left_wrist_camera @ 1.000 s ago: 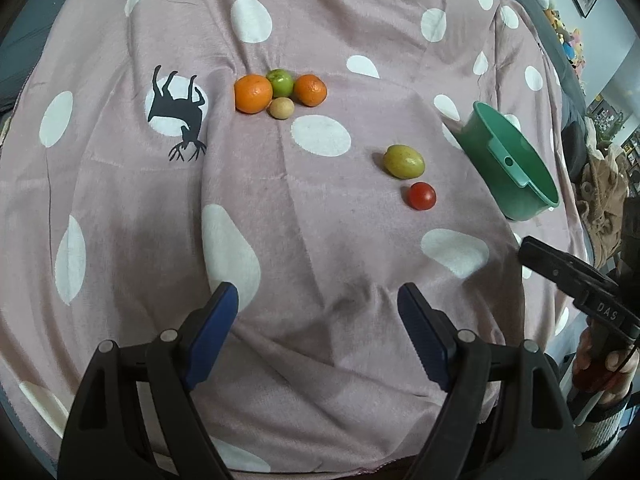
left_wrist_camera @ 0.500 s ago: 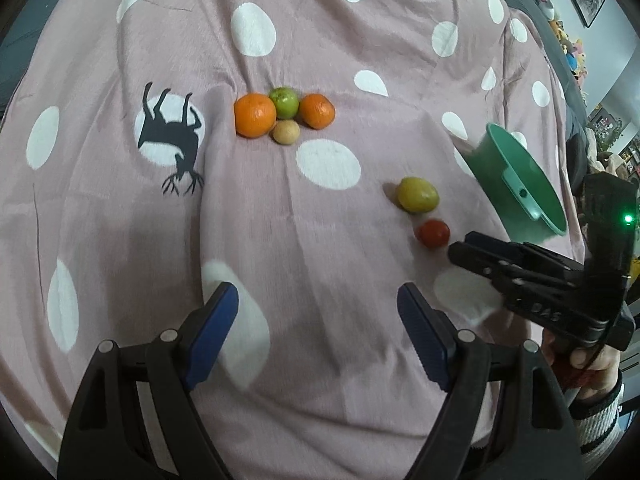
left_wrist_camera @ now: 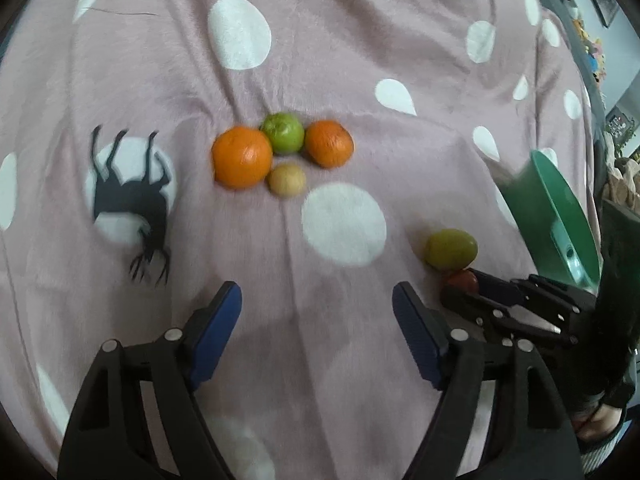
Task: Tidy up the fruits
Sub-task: 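Grasp the small yellow fruit with the left tool while the right grasps a tomato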
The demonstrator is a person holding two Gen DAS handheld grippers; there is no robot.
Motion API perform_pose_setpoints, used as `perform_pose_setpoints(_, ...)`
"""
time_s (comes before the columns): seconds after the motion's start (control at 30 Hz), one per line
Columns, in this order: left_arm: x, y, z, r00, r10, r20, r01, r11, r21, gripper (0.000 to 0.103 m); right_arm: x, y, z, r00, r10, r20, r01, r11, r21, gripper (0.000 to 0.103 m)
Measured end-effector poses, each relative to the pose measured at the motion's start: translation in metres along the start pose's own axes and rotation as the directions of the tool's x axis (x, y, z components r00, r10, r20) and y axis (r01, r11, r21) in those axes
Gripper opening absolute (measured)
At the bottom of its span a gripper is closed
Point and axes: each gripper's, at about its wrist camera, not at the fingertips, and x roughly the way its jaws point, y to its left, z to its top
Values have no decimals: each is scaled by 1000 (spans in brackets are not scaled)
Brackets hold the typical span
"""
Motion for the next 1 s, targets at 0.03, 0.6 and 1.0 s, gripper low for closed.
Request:
perform_pose_setpoints(0.03, 6, 0, 9, 1000, 4, -1, -4, 1000, -7, 75, 2, -1, 5, 1000, 0, 3, 0, 1000, 0, 30)
perform_pose_setpoints(0.6, 65, -11, 62, 986, 167, -6, -167, 985, -47, 60, 33, -27, 57, 986, 169, 14, -170, 979, 111, 30)
perform_pose_setpoints(1.0, 72, -19, 67, 986, 166, 6, -165, 986, -28, 27, 27, -32, 55, 983, 177, 44, -181, 976, 122, 30)
